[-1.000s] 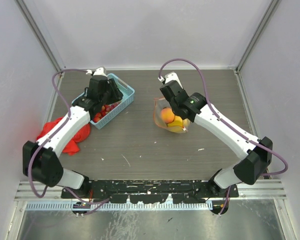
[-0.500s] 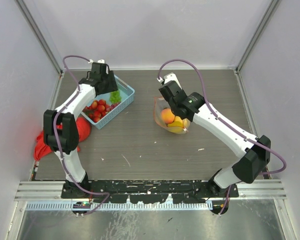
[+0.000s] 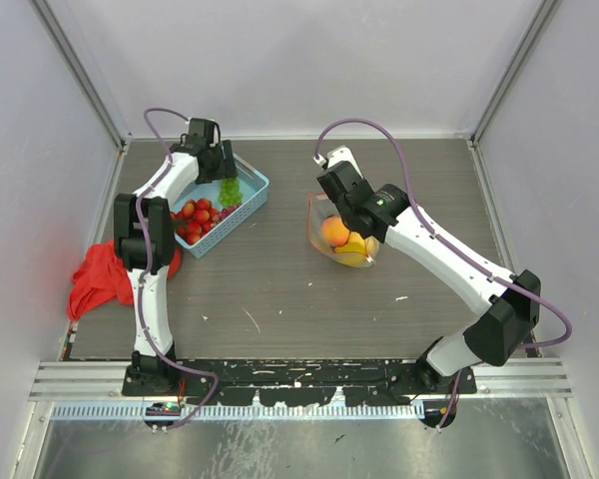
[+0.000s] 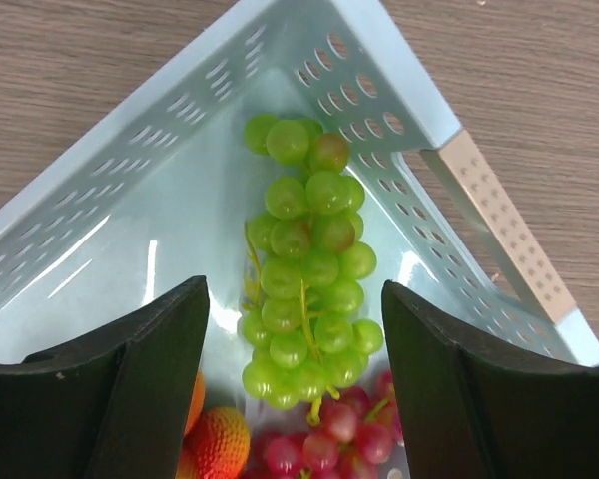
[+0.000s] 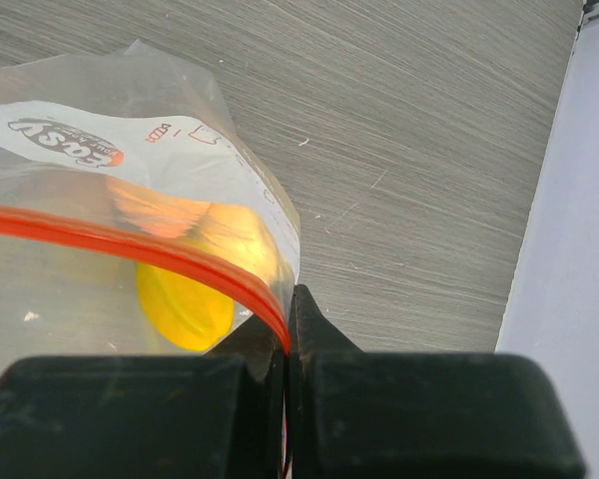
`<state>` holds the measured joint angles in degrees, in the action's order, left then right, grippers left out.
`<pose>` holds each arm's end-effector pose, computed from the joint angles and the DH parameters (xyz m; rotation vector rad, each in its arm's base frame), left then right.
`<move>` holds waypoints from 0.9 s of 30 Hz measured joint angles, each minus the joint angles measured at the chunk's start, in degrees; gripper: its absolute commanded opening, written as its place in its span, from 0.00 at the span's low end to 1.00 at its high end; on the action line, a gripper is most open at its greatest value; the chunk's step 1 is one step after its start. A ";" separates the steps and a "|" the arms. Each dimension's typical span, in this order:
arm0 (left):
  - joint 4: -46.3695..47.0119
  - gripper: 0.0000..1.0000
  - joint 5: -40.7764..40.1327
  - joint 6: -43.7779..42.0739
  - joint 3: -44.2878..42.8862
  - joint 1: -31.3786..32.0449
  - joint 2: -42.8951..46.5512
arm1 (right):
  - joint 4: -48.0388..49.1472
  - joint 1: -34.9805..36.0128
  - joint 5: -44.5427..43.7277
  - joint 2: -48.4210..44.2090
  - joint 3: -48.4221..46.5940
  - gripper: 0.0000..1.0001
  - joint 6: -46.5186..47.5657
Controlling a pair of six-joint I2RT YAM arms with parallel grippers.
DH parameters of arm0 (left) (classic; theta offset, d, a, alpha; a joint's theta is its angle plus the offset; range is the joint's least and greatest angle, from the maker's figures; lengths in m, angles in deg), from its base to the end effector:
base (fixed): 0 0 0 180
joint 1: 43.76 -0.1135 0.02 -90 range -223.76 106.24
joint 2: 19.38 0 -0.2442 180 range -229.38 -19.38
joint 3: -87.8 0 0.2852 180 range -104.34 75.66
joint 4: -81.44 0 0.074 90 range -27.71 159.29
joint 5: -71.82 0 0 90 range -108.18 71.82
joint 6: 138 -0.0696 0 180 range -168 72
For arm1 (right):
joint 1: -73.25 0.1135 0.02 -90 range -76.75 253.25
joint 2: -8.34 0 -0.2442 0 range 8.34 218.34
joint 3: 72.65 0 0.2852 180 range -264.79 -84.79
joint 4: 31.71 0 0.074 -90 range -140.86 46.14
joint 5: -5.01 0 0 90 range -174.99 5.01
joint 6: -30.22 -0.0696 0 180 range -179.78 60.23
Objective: Place the food in the zip-top bag and seal the zipper
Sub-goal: Pick up the fake fruit from the bin.
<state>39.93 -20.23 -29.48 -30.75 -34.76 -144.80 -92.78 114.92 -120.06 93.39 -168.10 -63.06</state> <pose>0.5338 -0.0820 0.1711 -0.2174 2.4124 -0.1769 0.2973 0.2111 0.3070 -0.5034 2.2244 -0.3521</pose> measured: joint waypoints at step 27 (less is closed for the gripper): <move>-5.20 0.18 1.36 -1.92 -8.83 -0.07 -10.97 | 1.14 0.00 2.99 0.13 0.33 0.02 0.20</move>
<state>34.73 -18.87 -31.40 -39.58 -34.83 -155.78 -91.65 114.92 -117.07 93.52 -167.77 -62.87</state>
